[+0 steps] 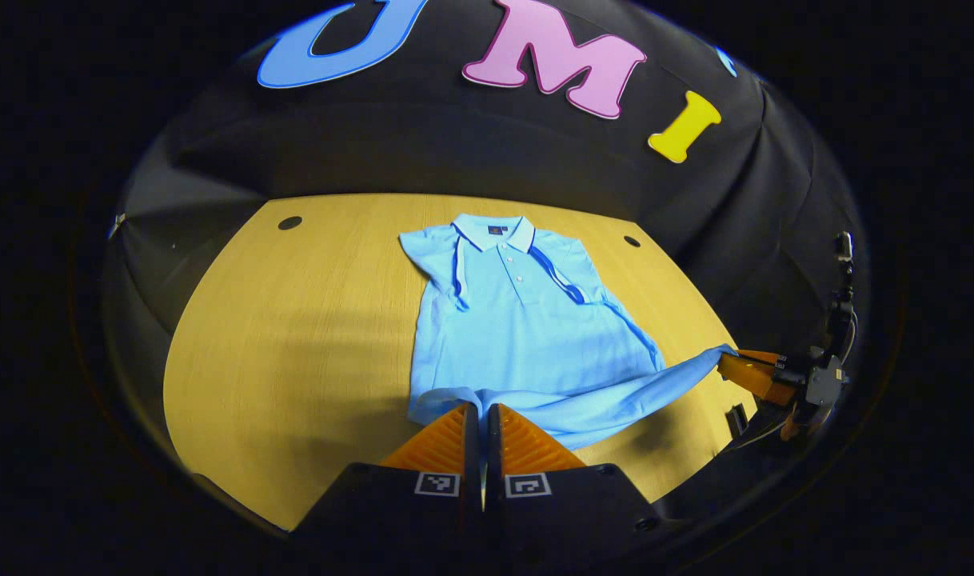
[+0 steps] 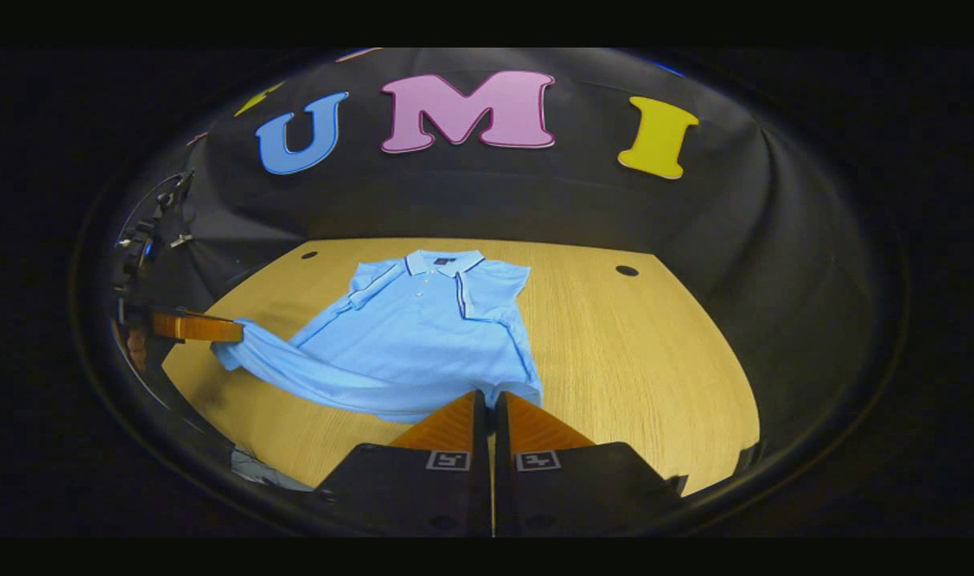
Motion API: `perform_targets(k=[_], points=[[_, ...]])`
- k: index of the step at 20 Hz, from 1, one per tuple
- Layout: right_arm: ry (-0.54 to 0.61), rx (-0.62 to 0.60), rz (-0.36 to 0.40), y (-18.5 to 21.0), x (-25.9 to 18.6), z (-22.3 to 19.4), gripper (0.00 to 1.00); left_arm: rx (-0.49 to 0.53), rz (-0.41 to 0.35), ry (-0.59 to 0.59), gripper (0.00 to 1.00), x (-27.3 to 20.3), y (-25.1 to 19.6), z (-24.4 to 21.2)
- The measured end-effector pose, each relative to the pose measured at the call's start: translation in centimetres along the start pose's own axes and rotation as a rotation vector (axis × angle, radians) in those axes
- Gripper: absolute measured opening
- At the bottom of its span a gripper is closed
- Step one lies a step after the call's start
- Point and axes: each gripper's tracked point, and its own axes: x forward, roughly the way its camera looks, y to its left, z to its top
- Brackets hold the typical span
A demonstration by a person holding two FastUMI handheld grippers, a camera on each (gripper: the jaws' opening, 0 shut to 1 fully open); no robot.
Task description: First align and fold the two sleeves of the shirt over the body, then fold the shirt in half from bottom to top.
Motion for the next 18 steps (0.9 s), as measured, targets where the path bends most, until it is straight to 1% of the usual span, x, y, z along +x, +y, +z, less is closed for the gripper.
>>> perform_targets(k=[2, 4, 5, 6, 8, 10, 11, 12, 13, 16, 17, 18], points=[[-0.019, -0.011, -0.01, -0.1, 0.6, 1.8, 0.0, 0.003, -0.004, -0.02, 0.06, 0.3, 0.3, 2.1], [-0.033, -0.01, -0.017, -0.1, 1.2, 3.5, 0.06, 0.004, -0.008, -0.034, 0.06, 0.6, 0.6, 4.1], [-0.042, -0.008, -0.02, -0.2, 1.6, 4.3, 0.0, 0.002, -0.011, -0.039, 0.06, 0.8, 0.8, 5.1], [-0.044, -0.01, -0.026, -0.2, 1.9, 5.0, 0.12, 0.0, -0.015, -0.044, 0.06, 1.2, 0.9, 6.0], [-0.048, -0.008, -0.031, -0.2, 2.7, 6.2, 0.0, -0.009, -0.021, -0.053, 0.06, 1.8, 1.3, 7.8], [-0.052, -0.005, -0.03, -0.2, 3.7, 7.4, 0.11, -0.029, -0.027, -0.06, 0.06, 2.5, 1.8, 9.5], [-0.054, -0.008, -0.028, -0.1, 4.3, 8.0, 0.12, -0.036, -0.025, -0.063, 0.06, 2.9, 2.0, 10.2], [-0.055, -0.017, -0.029, -0.2, 5.0, 8.6, 0.12, -0.039, -0.018, -0.061, 0.06, 3.7, 2.5, 10.7], [-0.05, -0.023, -0.024, -0.3, 5.7, 9.0, 0.0, -0.042, -0.014, -0.063, 0.06, 4.4, 2.7, 11.3], [-0.038, -0.042, -0.005, -0.4, 8.5, 10.2, 0.0, -0.052, 0.009, -0.06, 0.06, 6.3, 3.5, 13.1], [-0.03, -0.051, 0.003, -0.6, 9.6, 10.6, 0.06, -0.057, 0.02, -0.061, 0.06, 7.0, 3.8, 13.8], [-0.024, -0.056, 0.011, -0.8, 10.6, 11.0, 0.06, -0.061, 0.027, -0.061, 0.06, 7.8, 3.9, 14.5]])
